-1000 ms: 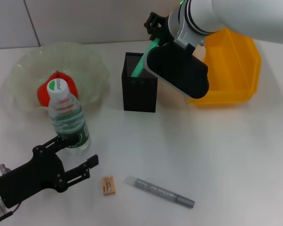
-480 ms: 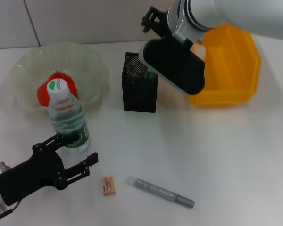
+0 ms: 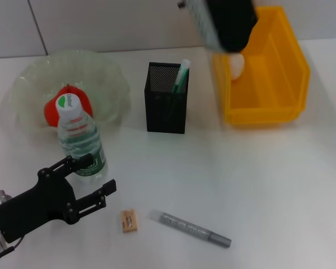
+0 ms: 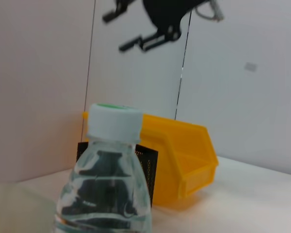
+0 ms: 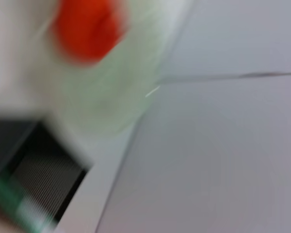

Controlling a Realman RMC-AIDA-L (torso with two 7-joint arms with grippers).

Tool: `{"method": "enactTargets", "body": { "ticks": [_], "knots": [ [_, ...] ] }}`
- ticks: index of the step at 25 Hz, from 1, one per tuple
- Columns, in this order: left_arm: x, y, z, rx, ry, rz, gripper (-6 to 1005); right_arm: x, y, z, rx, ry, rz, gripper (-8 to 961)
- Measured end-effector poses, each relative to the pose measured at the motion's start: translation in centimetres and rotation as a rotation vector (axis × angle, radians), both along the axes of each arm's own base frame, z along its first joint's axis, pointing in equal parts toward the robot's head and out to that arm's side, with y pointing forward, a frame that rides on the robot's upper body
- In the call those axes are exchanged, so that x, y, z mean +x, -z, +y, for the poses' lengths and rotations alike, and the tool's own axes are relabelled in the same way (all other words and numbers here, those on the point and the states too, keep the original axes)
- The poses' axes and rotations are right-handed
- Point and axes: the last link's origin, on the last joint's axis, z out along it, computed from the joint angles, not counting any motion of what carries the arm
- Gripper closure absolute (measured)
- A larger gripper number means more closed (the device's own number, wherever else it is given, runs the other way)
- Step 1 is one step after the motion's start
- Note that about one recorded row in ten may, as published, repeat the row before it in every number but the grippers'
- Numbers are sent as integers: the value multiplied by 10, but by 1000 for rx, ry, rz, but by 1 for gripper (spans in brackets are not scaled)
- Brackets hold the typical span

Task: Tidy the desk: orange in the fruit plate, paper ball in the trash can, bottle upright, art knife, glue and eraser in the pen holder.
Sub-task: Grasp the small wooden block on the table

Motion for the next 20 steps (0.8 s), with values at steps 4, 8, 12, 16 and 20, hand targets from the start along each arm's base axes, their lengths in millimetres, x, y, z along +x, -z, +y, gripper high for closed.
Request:
{"method": "enactTargets", "body": {
  "ticks": [4, 8, 12, 16, 20],
  "knots": [
    [3, -2, -3, 10, 41, -5, 215, 5, -31, -17, -48, 74, 371, 460],
    [4, -4, -5, 19, 64, -9, 215, 25, -47, -28, -118, 153, 647, 457],
    [2, -7, -7, 27, 63, -11, 215, 78, -58, -45, -187, 237, 959, 454],
    [1, -10, -12, 44, 83, -15, 215, 144, -57, -68, -247, 228, 1257, 452],
    [4, -12, -17, 55, 131, -24, 215, 190, -59, -93, -259, 186, 1479, 449]
  ]
}}
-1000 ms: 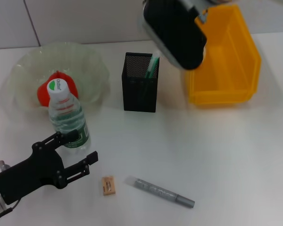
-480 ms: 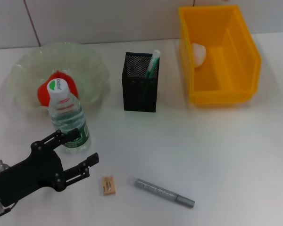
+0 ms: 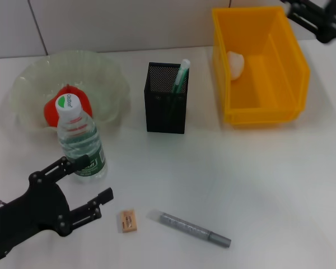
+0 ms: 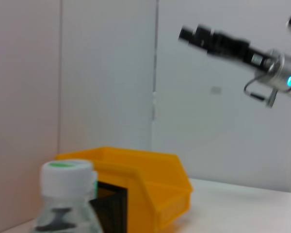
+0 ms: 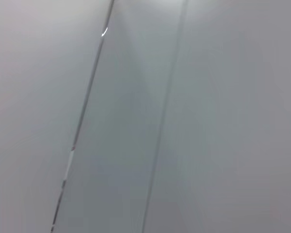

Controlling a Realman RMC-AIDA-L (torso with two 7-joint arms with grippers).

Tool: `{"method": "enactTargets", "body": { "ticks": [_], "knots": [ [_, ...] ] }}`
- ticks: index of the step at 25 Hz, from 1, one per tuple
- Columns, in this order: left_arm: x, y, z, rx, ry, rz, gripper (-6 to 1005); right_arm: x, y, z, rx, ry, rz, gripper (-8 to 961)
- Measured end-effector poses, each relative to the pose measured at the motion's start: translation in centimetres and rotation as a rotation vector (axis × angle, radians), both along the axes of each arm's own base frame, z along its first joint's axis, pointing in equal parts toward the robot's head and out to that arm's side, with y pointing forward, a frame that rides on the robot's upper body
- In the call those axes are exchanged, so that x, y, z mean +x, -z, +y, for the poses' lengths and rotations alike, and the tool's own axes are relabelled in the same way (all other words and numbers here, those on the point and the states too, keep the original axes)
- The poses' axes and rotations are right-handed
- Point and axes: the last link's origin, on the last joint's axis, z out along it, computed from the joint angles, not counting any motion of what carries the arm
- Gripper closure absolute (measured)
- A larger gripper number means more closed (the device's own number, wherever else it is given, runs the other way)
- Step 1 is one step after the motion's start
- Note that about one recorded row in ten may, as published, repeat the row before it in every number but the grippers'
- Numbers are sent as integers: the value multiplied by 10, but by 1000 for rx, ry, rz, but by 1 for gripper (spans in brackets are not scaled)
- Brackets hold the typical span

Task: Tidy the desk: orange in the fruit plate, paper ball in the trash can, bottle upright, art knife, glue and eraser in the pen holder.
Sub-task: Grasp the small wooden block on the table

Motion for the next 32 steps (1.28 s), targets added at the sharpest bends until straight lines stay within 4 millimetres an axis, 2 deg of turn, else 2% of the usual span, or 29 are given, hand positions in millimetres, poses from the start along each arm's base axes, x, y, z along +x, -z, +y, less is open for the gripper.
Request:
{"method": "enactTargets", "body": {
  "ticks": [3, 4, 5, 6, 11, 14, 16, 22, 28, 32],
  "knots": [
    [1, 0, -1, -2, 13, -1, 215, 23, 16, -15, -43, 38, -1, 447],
    [1, 0, -1, -2, 13, -1, 215, 35, 29, -24, -71, 63, -17, 377],
    [3, 1, -4, -19, 33, 3, 215, 35, 29, -24, -71, 63, -17, 307],
    [9, 8, -8, -129, 84, 43, 215, 41, 34, -29, -89, 80, -14, 237],
    [16, 10, -2, -250, 80, 111, 215, 62, 43, -44, -179, 144, 2, 161],
    [25, 8, 10, -271, 74, 199, 215, 75, 47, -50, -269, 180, -44, 160],
    [29, 8, 13, -274, 72, 220, 215, 78, 48, -51, -290, 189, -54, 159],
    [60, 6, 32, -229, 23, 446, 215, 83, 49, -54, -321, 207, -68, 161],
    [83, -6, 37, -261, -52, 613, 215, 88, 50, -58, -329, 224, -71, 162],
    [98, -7, 43, -263, -89, 709, 214, 90, 53, -58, -341, 235, -80, 162]
  ]
}}
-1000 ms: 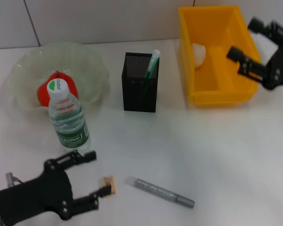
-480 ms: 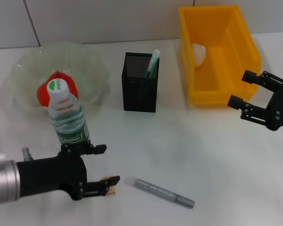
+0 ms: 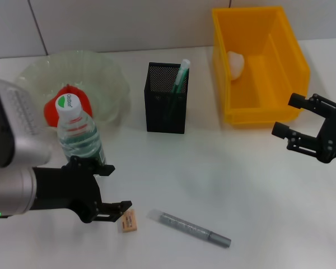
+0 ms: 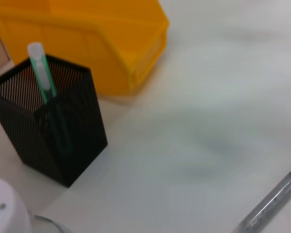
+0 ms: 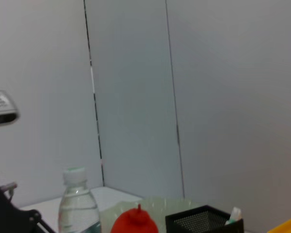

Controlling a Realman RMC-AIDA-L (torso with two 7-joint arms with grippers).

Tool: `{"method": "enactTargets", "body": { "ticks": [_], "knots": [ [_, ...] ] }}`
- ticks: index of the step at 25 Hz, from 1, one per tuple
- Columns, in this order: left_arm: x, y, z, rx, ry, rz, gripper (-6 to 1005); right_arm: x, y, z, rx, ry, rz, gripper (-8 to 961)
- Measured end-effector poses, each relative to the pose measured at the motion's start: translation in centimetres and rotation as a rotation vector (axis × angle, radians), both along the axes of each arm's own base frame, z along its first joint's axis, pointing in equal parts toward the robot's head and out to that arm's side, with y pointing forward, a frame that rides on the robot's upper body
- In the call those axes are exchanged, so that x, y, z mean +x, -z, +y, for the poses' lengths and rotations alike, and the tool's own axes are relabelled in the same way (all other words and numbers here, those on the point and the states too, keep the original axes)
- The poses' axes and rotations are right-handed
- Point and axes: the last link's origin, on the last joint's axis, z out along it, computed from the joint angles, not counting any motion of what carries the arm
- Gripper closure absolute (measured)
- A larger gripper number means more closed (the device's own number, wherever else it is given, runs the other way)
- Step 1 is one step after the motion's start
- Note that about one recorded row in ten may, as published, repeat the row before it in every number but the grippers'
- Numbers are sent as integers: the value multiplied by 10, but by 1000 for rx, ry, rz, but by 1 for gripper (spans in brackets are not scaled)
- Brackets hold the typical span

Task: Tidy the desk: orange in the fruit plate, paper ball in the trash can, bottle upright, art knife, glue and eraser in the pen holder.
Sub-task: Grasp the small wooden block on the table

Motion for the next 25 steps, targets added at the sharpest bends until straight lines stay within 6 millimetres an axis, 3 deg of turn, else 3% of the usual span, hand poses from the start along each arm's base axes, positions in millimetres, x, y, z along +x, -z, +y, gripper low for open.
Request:
{"method": "enactTargets", "body": {
  "ticks": [6, 10, 17, 25],
  "knots": [
    [12, 6, 9, -50, -55, 150, 215, 1, 8, -3, -65, -13, -32, 163],
    [19, 12, 7, -94, -55, 216, 216, -2, 12, -7, -204, -58, -83, 164],
    [26, 20, 4, -124, -32, 254, 218, -5, 21, -12, -437, -121, -181, 165],
    [32, 31, 5, -158, -21, 278, 220, -7, 21, -16, -498, -153, -209, 165]
  ]
}}
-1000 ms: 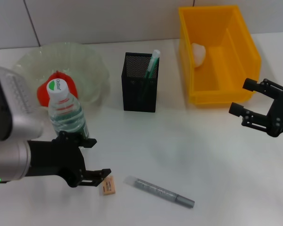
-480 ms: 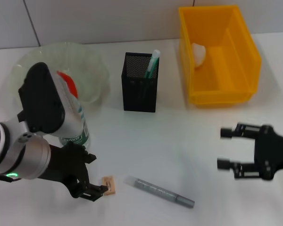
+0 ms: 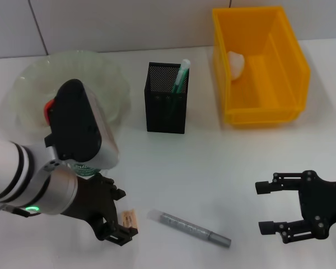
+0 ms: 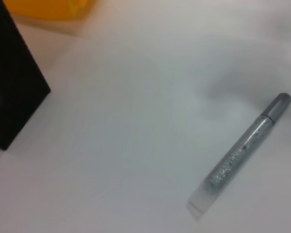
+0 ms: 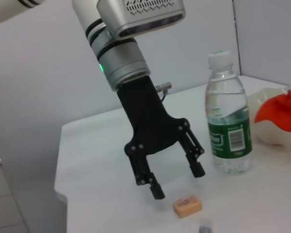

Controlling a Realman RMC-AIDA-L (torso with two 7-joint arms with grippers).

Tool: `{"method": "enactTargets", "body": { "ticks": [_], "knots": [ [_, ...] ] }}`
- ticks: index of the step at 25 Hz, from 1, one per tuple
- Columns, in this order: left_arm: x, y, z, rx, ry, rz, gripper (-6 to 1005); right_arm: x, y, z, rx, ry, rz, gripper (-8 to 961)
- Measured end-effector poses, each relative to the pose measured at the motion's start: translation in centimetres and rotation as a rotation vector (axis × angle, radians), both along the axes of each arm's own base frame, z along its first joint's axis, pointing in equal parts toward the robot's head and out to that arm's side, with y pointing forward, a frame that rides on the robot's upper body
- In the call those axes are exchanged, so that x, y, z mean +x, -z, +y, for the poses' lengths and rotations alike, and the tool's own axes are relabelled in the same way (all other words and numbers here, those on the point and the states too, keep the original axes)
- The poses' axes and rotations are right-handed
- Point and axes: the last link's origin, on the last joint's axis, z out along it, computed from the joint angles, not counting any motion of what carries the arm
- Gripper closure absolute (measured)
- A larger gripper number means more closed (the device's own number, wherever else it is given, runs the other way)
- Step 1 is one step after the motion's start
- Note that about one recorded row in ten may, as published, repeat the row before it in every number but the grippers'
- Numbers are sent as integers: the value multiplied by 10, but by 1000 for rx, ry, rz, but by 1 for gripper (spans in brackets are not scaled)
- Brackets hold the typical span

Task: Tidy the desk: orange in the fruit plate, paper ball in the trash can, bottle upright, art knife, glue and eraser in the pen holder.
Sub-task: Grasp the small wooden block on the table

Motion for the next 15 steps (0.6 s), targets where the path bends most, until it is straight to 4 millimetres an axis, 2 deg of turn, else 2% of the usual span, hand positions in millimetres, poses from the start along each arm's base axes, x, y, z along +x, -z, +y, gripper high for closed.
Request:
{"method": "enactTargets", "body": {
  "ticks": [15],
  "knots": [
    [3, 14, 8, -40, -29, 61, 224, 7, 3, -1, 40, 26, -20, 165]
  ]
}}
